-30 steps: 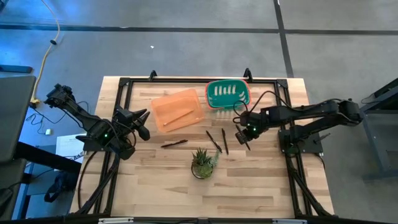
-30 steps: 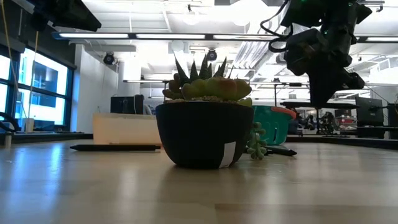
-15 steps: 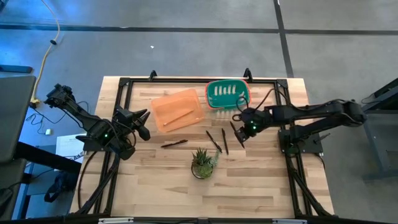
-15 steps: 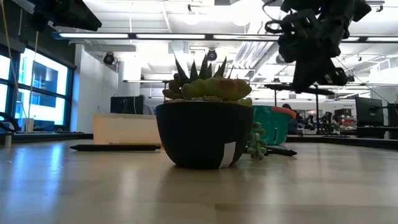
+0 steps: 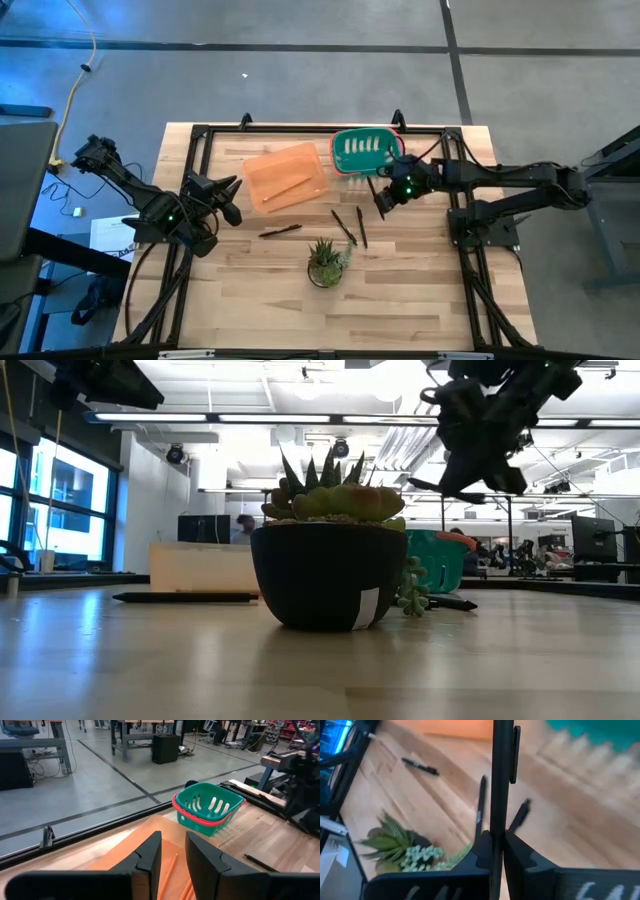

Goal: Sort pens & pencils
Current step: Put the black pen into the green basket

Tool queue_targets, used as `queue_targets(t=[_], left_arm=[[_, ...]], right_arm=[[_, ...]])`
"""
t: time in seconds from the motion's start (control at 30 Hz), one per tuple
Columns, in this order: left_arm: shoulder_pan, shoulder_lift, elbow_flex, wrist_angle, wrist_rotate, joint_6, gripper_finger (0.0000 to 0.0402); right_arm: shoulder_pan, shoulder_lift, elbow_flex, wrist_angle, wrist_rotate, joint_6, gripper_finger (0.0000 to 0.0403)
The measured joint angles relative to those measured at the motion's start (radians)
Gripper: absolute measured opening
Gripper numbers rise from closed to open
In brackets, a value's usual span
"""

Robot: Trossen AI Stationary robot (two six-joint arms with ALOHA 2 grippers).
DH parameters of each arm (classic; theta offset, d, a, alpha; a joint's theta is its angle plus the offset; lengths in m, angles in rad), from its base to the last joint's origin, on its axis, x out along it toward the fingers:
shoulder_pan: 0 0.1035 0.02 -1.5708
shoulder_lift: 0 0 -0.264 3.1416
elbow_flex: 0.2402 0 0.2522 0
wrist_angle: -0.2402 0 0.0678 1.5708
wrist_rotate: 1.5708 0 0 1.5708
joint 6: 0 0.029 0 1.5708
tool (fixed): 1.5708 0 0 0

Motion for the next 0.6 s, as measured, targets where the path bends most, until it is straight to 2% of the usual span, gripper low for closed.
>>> queue_targets(t=[0.6], left_arm=[[0.000, 0.000, 0.000, 0.035, 0.007, 0.000, 0.0076]], right_arm=[[-0.345, 0.000, 0.000, 0.052, -0.047, -0.301, 0.0000]])
